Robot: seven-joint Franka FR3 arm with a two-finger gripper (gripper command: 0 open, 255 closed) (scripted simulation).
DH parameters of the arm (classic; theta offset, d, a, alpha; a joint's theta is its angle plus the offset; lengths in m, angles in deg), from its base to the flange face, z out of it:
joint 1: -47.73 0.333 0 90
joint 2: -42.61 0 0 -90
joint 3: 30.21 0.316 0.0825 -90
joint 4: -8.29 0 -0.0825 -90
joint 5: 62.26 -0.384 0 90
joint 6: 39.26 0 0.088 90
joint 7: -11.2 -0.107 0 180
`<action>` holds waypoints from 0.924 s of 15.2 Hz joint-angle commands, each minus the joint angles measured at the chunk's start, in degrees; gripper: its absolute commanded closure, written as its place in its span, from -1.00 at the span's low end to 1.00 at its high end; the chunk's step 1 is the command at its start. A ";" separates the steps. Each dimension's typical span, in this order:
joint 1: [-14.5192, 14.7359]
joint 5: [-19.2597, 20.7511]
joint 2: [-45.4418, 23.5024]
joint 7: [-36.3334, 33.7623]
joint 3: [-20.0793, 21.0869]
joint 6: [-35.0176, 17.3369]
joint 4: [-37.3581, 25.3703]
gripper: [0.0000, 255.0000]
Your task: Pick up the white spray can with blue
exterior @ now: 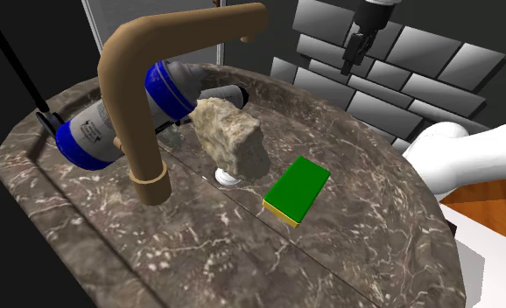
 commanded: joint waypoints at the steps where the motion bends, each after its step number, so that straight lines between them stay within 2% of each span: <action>1: 0.00 0.00 0.00 0.00 0.00 0.00 0.00 -1.00; 7: 5.65 -2.24 -11.55 7.65 0.43 -4.92 -6.20 -1.00; 14: 11.49 -5.12 -23.66 16.73 1.95 -7.99 -14.71 -1.00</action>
